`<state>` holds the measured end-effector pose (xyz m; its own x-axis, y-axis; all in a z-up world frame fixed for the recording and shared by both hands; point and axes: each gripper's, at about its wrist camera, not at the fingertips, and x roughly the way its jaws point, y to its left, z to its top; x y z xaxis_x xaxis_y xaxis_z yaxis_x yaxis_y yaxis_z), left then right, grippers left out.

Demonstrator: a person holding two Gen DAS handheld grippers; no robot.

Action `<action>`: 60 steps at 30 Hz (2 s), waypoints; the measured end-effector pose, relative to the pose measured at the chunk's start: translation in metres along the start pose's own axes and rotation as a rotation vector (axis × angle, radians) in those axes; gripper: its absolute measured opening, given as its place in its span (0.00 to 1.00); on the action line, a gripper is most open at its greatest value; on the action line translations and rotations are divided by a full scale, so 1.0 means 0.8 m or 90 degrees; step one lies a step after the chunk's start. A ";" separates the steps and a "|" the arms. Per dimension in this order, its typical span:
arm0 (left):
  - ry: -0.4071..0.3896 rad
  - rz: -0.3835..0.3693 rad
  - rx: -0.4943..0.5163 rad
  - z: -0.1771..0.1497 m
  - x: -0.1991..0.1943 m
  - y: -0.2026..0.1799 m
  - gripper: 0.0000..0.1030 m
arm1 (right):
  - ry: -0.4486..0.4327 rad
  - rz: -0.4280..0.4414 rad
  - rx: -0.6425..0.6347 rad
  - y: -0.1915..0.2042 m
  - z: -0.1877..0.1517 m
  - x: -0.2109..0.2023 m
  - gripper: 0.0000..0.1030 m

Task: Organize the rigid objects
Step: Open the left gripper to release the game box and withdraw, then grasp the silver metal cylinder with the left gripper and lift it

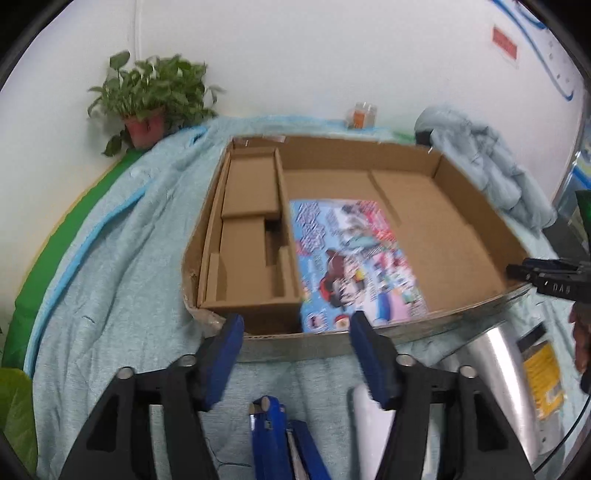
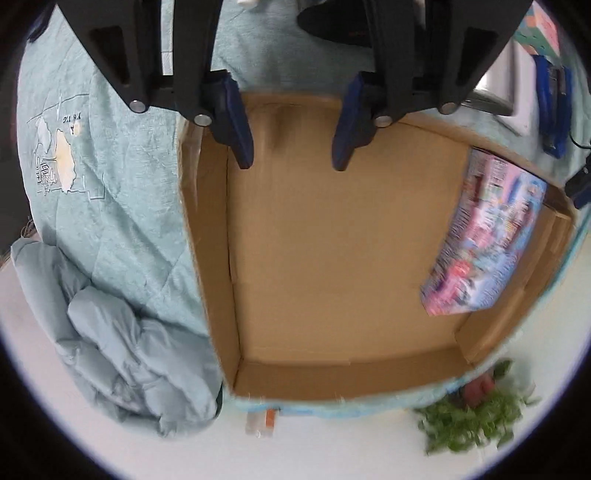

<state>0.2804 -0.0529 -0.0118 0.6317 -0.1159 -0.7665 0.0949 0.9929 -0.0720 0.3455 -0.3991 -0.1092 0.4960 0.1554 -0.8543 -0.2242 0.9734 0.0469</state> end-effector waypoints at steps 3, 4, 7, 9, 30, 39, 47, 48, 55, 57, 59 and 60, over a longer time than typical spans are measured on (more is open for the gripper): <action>-0.111 -0.007 -0.030 -0.003 -0.055 -0.009 1.00 | -0.084 0.034 -0.020 0.015 -0.015 -0.050 0.93; -0.138 -0.021 -0.042 -0.005 -0.072 -0.015 1.00 | -0.099 0.044 -0.030 0.024 -0.022 -0.064 0.98; -0.116 -0.078 -0.062 -0.010 -0.082 -0.028 1.00 | -0.122 0.079 -0.039 0.045 -0.041 -0.089 0.99; -0.083 -0.125 -0.084 -0.018 -0.076 -0.037 1.00 | -0.122 0.109 -0.048 0.057 -0.057 -0.101 0.99; 0.198 -0.370 -0.112 -0.070 0.032 -0.124 0.98 | -0.018 0.222 -0.037 0.102 -0.149 -0.075 0.98; 0.244 -0.346 -0.075 -0.088 0.050 -0.135 0.79 | -0.016 0.259 -0.035 0.104 -0.149 -0.075 0.94; 0.263 -0.372 -0.103 -0.101 0.056 -0.126 0.79 | -0.009 0.184 -0.067 0.119 -0.148 -0.062 0.94; 0.264 -0.372 -0.099 -0.100 0.055 -0.126 0.80 | -0.007 0.171 -0.080 0.124 -0.150 -0.059 0.94; 0.271 -0.370 -0.089 -0.102 0.053 -0.122 0.80 | -0.007 0.143 -0.076 0.133 -0.149 -0.055 0.92; 0.268 -0.365 -0.077 -0.103 0.052 -0.127 0.80 | -0.005 0.140 -0.070 0.131 -0.149 -0.056 0.90; 0.259 -0.360 -0.066 -0.104 0.048 -0.130 0.80 | -0.003 0.144 -0.063 0.131 -0.149 -0.058 0.90; 0.252 -0.356 -0.059 -0.104 0.043 -0.130 0.80 | -0.004 0.147 -0.059 0.131 -0.149 -0.059 0.90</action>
<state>0.2283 -0.1576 -0.0833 0.1765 -0.6095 -0.7729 0.2470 0.7875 -0.5647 0.1988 -0.3247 -0.1256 0.4276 0.3731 -0.8234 -0.4081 0.8924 0.1924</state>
